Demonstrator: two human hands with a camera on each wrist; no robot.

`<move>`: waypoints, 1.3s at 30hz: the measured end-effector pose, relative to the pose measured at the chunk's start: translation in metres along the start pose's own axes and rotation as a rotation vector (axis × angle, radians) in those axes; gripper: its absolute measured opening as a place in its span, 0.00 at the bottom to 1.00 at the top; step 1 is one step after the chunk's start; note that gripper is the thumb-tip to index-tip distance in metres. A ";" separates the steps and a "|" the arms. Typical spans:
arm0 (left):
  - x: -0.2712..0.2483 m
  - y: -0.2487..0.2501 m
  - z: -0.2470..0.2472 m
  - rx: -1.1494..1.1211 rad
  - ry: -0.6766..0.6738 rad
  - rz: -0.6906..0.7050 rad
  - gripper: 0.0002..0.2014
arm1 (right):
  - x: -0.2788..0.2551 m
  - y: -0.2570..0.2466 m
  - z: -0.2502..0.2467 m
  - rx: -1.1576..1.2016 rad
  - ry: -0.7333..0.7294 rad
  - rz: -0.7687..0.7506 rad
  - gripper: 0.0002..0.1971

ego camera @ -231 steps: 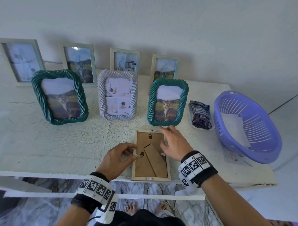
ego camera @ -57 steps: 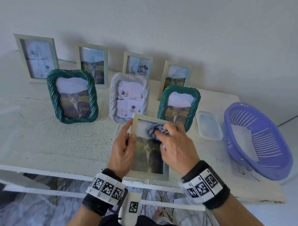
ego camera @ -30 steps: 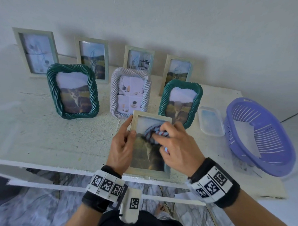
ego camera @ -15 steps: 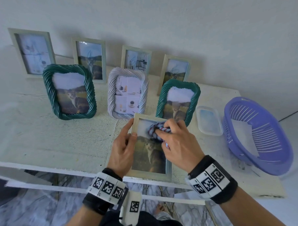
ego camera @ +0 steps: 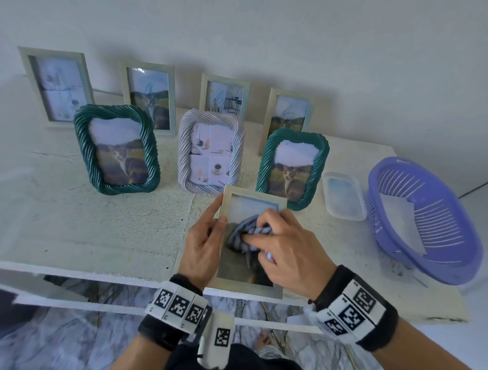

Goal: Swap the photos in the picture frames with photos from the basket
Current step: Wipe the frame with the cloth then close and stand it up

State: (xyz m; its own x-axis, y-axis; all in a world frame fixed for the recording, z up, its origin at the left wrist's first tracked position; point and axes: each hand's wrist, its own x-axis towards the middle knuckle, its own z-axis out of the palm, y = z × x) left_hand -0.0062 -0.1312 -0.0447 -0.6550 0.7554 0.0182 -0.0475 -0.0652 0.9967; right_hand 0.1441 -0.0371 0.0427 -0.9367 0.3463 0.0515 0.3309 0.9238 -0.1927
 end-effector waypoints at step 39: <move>0.005 0.004 -0.010 0.069 0.048 0.085 0.23 | -0.013 0.007 -0.002 -0.032 0.040 0.020 0.15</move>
State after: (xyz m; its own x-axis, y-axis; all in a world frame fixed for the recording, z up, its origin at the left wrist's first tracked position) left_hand -0.0176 -0.1345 -0.0410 -0.6901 0.7167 0.1004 0.0608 -0.0808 0.9949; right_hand 0.1591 -0.0349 0.0429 -0.9248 0.3701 0.0876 0.3533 0.9213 -0.1627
